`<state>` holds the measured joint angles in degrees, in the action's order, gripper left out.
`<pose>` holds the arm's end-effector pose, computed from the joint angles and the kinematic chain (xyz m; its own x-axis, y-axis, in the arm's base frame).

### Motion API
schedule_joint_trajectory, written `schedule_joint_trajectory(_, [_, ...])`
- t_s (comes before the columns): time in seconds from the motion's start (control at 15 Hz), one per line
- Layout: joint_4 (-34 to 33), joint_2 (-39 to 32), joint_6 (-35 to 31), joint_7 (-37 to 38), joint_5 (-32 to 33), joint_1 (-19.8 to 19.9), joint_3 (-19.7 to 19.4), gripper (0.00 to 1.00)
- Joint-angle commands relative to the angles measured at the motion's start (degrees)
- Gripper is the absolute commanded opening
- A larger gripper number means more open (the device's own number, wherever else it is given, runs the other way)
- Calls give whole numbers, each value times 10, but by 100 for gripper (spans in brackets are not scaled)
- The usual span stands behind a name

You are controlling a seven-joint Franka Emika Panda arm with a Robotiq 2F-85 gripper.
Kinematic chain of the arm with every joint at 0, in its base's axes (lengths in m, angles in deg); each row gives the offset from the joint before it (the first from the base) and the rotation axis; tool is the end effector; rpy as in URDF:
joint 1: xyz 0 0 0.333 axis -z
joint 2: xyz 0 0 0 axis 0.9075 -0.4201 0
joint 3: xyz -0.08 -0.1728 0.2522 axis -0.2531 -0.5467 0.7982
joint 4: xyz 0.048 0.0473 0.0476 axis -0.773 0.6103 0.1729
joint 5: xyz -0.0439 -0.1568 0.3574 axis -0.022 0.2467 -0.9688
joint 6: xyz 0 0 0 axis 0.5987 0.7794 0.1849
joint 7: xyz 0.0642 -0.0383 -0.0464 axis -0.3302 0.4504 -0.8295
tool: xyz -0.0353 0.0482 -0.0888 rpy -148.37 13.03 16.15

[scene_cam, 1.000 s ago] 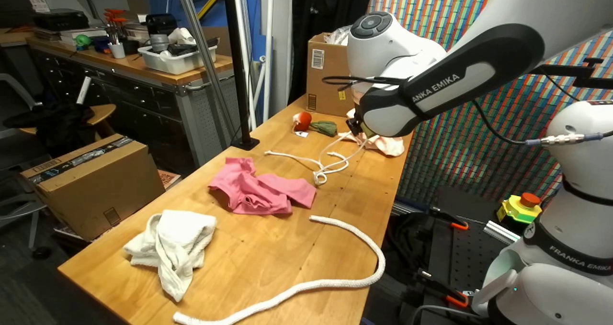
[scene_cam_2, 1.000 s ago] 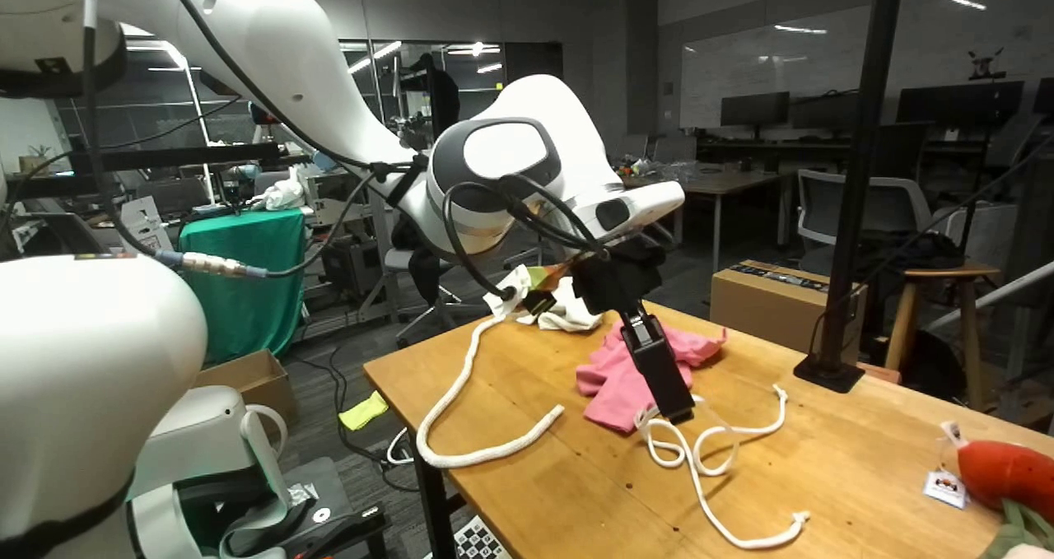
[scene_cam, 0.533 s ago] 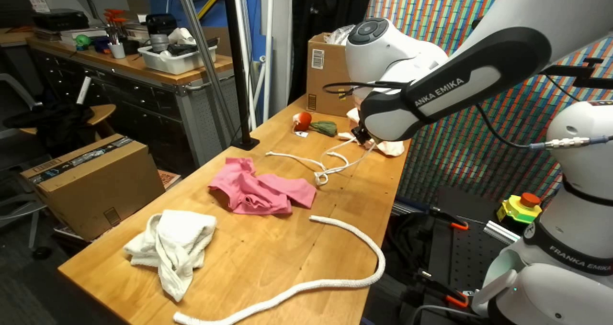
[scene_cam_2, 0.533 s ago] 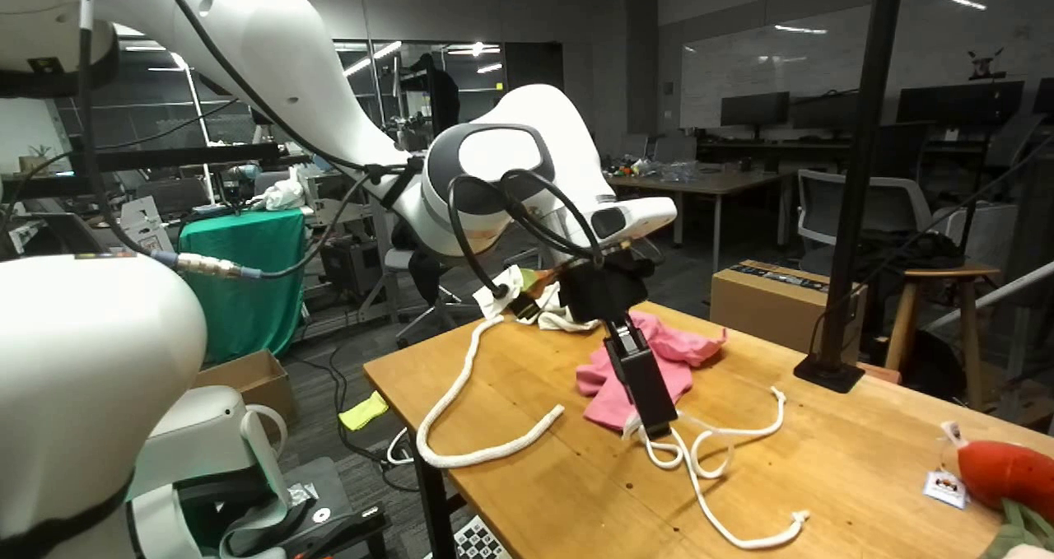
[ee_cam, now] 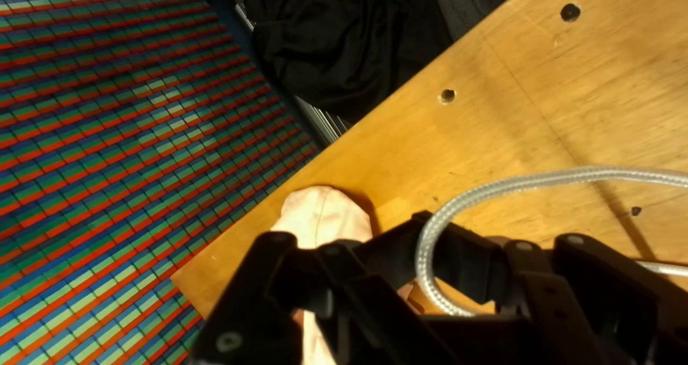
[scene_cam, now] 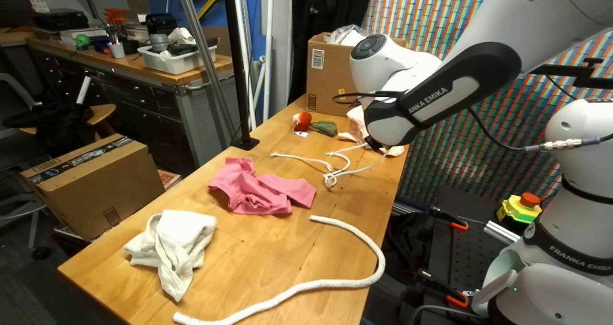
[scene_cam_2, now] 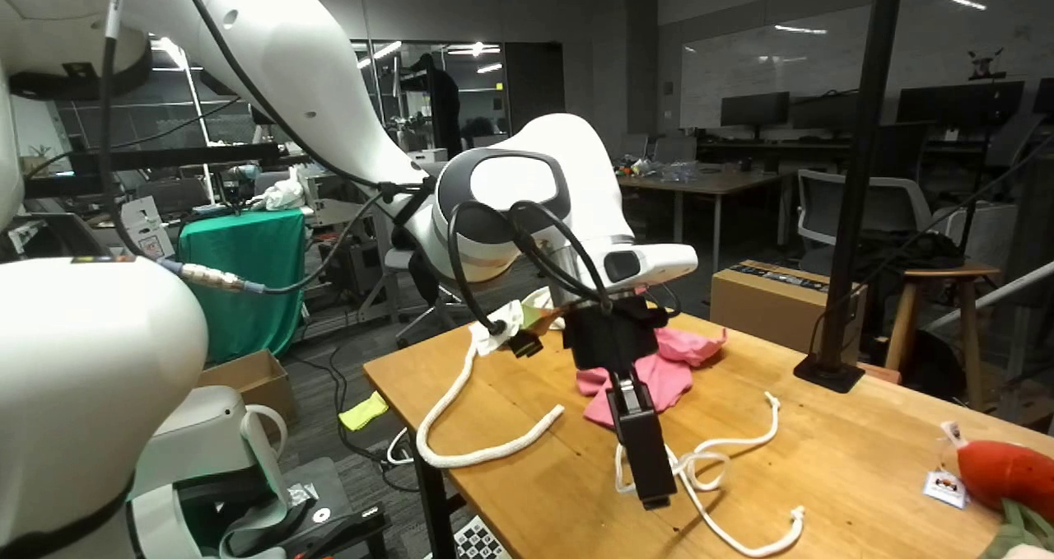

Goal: Spread the clothes and the objects across on the table

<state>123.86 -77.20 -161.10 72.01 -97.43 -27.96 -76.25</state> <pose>0.4182 -0.0536 0.2741 0.8181 -0.5365 0.2069 -0.5559 -0.6458 0.5234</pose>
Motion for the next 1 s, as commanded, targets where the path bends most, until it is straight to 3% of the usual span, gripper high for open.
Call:
schedule_joint_trajectory(0.0, [-2, 1, 3, -11, 9, 13, 6, 2])
schedule_joint_trajectory(0.73, [-14, 22, 4, -70, 11, -33, -31, 4])
schedule_joint_trajectory(0.8, [-15, 24, 6, -72, 11, -33, -31, 28])
schedule_joint_trajectory(0.93, [-13, 25, 9, -75, 11, -31, -32, 32])
